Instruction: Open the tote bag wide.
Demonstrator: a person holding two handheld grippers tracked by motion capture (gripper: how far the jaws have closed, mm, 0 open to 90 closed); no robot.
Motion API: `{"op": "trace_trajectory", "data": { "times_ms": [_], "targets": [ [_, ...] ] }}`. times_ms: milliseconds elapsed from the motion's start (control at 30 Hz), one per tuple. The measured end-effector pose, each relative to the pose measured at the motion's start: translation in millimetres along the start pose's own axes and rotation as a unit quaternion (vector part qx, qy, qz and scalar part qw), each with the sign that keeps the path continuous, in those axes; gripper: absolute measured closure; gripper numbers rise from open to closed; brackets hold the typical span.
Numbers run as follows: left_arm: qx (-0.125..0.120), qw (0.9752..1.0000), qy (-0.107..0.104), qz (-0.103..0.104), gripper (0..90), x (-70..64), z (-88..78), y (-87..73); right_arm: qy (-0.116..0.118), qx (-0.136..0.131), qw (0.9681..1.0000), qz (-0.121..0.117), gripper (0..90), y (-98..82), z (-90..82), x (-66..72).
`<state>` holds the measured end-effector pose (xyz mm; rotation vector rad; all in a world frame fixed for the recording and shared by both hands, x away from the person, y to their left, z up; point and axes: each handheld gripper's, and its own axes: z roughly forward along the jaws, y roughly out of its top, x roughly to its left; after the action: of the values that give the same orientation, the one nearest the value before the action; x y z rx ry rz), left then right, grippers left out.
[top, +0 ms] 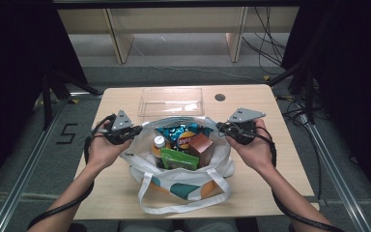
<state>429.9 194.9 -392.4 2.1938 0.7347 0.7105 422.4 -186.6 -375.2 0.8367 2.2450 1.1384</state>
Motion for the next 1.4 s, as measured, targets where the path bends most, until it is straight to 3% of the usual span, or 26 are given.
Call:
{"op": "trace_trajectory", "data": {
  "times_ms": [67,100,200,233,267,300,400,467,633,900,1000,1033,1133,1200,1267,1400],
  "targets": [
    [0.003,1.0,0.006,-0.001,87.8,-1.6,4.1,0.0,-0.003,0.001,0.9999,-0.012,88.7,-1.4,4.5,-0.8],
    [0.005,0.9999,0.009,0.005,87.8,-1.8,5.8,0.0,-0.006,-0.001,1.0,-0.005,88.6,-2.4,6.8,0.4],
    [0.012,0.9999,0.008,-0.001,87.9,-3.6,11.9,-2.2,-0.007,0.006,0.9999,-0.012,88.6,-4.0,11.1,0.2],
    [0.001,0.9998,0.009,-0.015,87.9,-5.7,16.1,-3.9,-0.01,0.006,0.9998,-0.014,88.6,-4.7,12.7,0.2],
    [0.015,0.9999,0.007,-0.003,87.9,-4.0,16.7,-5.1,-0.006,0.008,0.9997,-0.02,88.7,-5.3,14.7,-0.6],
    [0.016,0.9998,0.008,-0.006,87.9,-4.9,19.2,-6.9,-0.012,0.008,0.9995,-0.028,88.7,-6.1,16.1,-1.1],
    [0.018,0.9997,0.01,-0.012,88.0,-7.3,26.6,-11.8,-0.013,0.017,0.9995,-0.023,88.6,-9.9,21.4,0.7],
    [0.022,0.9997,0.011,-0.004,88.0,-6.9,30.1,-15.0,-0.013,0.018,0.9993,-0.031,88.6,-12.3,23.9,0.1],
    [0.031,0.9994,0.009,-0.008,87.9,-11.0,38.4,-22.1,-0.019,0.02,0.9988,-0.04,88.5,-20.9,29.7,1.7],
    [0.034,0.9994,0.008,0.006,88.0,-16.7,51.6,-27.7,-0.012,0.027,0.9989,-0.037,88.5,-30.0,38.8,0.5],
    [0.027,0.9995,0.005,-0.015,88.0,-19.4,56.9,-31.1,-0.011,0.03,0.9986,-0.041,88.5,-32.6,41.1,-0.4],
    [0.037,0.9993,0.003,-0.003,88.0,-17.2,56.9,-30.9,-0.014,0.033,0.9988,-0.033,88.4,-33.5,41.8,0.5],
    [0.034,0.9994,0.002,-0.008,88.0,-18.1,60.0,-32.7,-0.009,0.04,0.9985,-0.035,88.4,-36.0,45.7,0.1],
    [0.036,0.9993,0.0,0.001,88.0,-16.8,60.5,-32.8,-0.013,0.038,0.9987,-0.032,88.4,-37.8,47.6,-0.6],
    [0.038,0.9991,-0.003,-0.02,88.0,-19.8,61.6,-34.2,-0.009,0.042,0.9987,-0.026,88.4,-39.0,48.6,-0.7],
    [0.038,0.9992,-0.004,-0.009,87.9,-19.9,63.7,-34.9,-0.008,0.045,0.9986,-0.028,88.4,-41.2,50.3,-2.1]
  ]
}}
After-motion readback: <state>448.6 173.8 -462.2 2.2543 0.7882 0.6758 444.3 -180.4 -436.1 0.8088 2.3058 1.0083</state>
